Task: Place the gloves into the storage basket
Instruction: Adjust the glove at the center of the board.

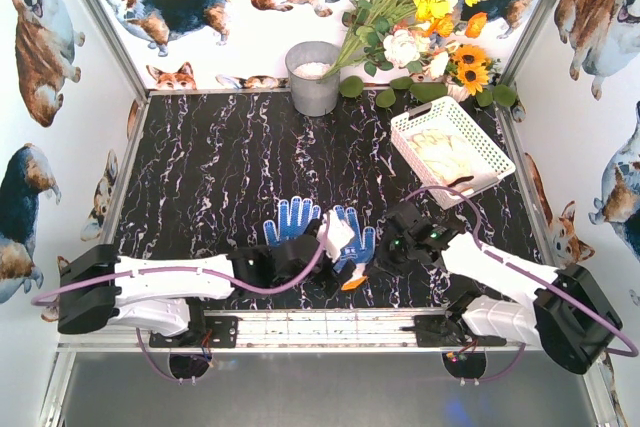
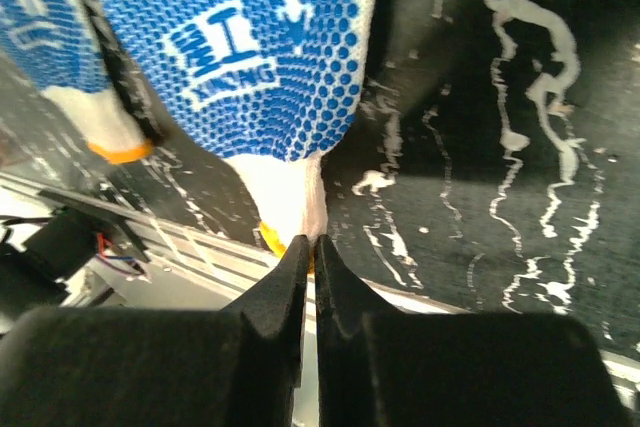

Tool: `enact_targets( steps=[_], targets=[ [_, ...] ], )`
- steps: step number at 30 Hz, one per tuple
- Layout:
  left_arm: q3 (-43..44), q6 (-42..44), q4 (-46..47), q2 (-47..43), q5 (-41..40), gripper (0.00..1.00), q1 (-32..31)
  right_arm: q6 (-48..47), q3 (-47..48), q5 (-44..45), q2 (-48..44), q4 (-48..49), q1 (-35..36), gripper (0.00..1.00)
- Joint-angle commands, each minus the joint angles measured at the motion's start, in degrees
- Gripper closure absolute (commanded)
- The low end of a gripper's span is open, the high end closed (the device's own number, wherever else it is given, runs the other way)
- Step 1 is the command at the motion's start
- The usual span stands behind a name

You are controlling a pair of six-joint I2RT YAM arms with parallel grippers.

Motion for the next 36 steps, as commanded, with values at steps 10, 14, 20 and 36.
enact_targets(
  steps=[10,14,20,36],
  targets=[
    [-2.1,3.33,7.79,8.97,-4.9,0.08,-3.86,10.25,3.38,2.17,-5.49,9.24,0.26,1.0],
    [-1.26,3.51,8.69,11.39,-9.53,0.08,-3.82,11.13,3.46,1.61,-6.11,9.28,0.28,1.0],
    [1.61,4.4,9.13,16.01,-14.45,0.43,-3.86,11.95,4.06,0.28,-6.19,10.23,0.26,1.0],
    [9.98,0.64,-7.24,7.59,-11.81,1.0,3.05,4.28,8.58,8.51,-11.69,0.95,-0.42,0.4]
  ],
)
